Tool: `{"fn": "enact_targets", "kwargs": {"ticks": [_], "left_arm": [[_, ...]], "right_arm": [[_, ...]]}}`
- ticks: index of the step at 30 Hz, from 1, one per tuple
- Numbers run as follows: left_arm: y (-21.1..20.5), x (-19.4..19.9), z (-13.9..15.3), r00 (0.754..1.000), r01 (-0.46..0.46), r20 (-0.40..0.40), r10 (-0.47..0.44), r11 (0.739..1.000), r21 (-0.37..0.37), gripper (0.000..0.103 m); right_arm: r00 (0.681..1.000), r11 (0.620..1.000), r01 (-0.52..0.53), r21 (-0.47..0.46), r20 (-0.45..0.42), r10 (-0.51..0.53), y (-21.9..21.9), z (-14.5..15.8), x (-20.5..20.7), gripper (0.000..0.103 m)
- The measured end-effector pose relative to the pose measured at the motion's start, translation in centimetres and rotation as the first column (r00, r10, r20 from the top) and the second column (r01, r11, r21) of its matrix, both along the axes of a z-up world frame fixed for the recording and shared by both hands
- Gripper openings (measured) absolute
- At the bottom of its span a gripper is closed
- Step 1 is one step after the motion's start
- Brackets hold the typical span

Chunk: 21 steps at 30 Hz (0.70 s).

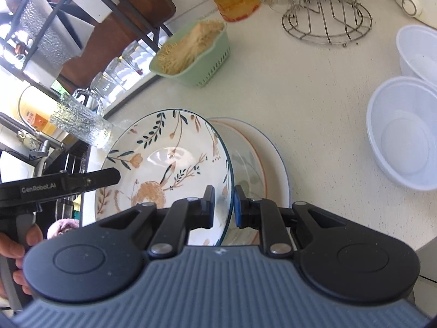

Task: Organize plates and bowls
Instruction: 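Lower the deer-pattern bowl onto the stacked plates with both tools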

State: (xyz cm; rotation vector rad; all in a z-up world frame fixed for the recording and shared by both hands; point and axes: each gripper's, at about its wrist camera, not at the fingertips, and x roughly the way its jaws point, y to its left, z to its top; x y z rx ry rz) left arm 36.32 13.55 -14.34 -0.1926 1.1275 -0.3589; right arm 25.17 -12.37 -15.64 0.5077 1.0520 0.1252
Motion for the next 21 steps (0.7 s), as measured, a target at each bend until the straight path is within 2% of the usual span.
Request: {"fn": "enact_targets", "kwargs": {"ticks": [4,9,18,21], "left_arm": [[-0.6,-0.2,0.0,1.000,0.017,0.000,-0.017,0.999,0.034,0.037],[-0.5,-0.1,-0.8,0.999,0.024,-0.028,-0.023,0.999,0.043,0.037],[-0.8,-0.4,-1.3,0.997,0.075,0.009,-0.076,0.993,0.095,0.037],[-0.6,-0.4,-1.6,0.999,0.053,-0.008,-0.053,0.994,0.097,0.037]], "right_arm": [[1.000,1.000,0.011,0.004,0.003,-0.011,-0.1,0.2,-0.1,0.018],[1.000,1.000,-0.004,-0.025,0.004,0.004,0.1,0.2,0.1,0.018],[1.000,0.999,0.016,-0.042,0.007,-0.016,0.8,-0.5,0.2,0.018],[1.000,0.999,0.012,-0.051,0.009,-0.012,1.1,-0.7,0.0,0.018]]}}
